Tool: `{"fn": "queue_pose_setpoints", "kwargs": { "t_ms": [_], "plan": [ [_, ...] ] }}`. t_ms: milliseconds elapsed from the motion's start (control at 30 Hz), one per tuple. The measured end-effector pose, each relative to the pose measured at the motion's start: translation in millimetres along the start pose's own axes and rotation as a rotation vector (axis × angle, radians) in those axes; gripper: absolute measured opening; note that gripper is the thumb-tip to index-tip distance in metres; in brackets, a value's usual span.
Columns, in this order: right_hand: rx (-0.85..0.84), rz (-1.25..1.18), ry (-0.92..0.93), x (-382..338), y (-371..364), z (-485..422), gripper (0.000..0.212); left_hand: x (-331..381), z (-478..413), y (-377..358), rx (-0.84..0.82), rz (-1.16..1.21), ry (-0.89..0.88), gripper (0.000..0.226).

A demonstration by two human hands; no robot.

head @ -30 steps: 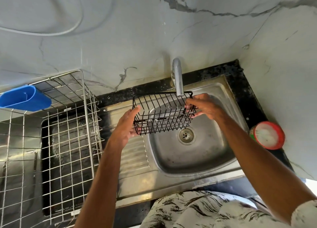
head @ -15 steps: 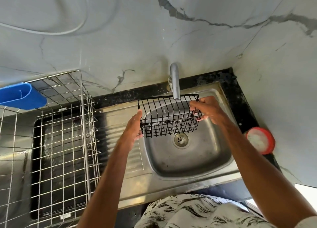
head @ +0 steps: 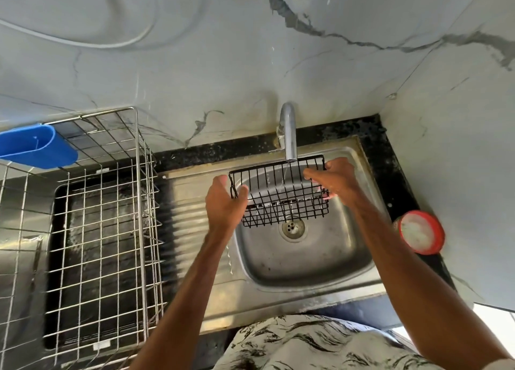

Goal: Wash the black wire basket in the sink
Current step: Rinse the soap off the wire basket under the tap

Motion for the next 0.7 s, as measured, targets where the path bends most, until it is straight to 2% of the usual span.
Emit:
{"fn": "queue_pose_setpoints", "kwargs": {
  "t_ms": [67,133,267,367,400,533,633,667,700],
  "plan": [
    [0.034,0.079,0.031,-10.9,0.2,3.7,0.055,22.3,7.0,-11.2,0.007,-0.042,-0.152,0.056],
    [0.048,0.125,0.068,-24.7,-1.7,7.0,0.054,36.0,9.8,-34.1,-0.081,-0.102,-0.196,0.053],
    [0.002,0.233,0.113,-44.2,-12.6,6.8,0.054,44.8,1.3,-68.7,-0.277,-0.218,-0.064,0.074],
    [-0.005,0.338,0.124,-52.9,-19.9,6.2,0.076,46.7,-2.7,-74.8,-0.371,-0.143,0.075,0.079],
    [-0.002,0.362,0.13,-56.4,-21.0,7.8,0.075,43.7,-5.0,-77.0,-0.39,-0.108,0.12,0.085],
    [-0.009,0.411,0.179,-62.7,-32.3,11.8,0.068,27.8,-11.1,-88.4,-0.471,-0.084,0.222,0.123],
    [0.003,0.405,0.224,-61.9,-38.9,12.4,0.06,12.9,-12.5,-91.0,-0.476,-0.006,0.306,0.123],
    [-0.01,0.376,0.252,-63.6,-38.4,14.5,0.056,11.7,-12.6,-88.8,-0.472,-0.013,0.289,0.119],
    [-0.033,0.312,0.274,-64.4,-36.1,16.3,0.049,10.7,-13.1,-86.1,-0.477,-0.028,0.26,0.103]
  ]
}}
Point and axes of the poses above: each hand's wrist, its own z-axis away from the middle knuckle, its own y-axis out of the back of the hand, x = y × z, the point moved 9 cm from there along -z, towards the middle knuckle, and after that the axes turned 3 degrees about y, right-handed, at the moved point
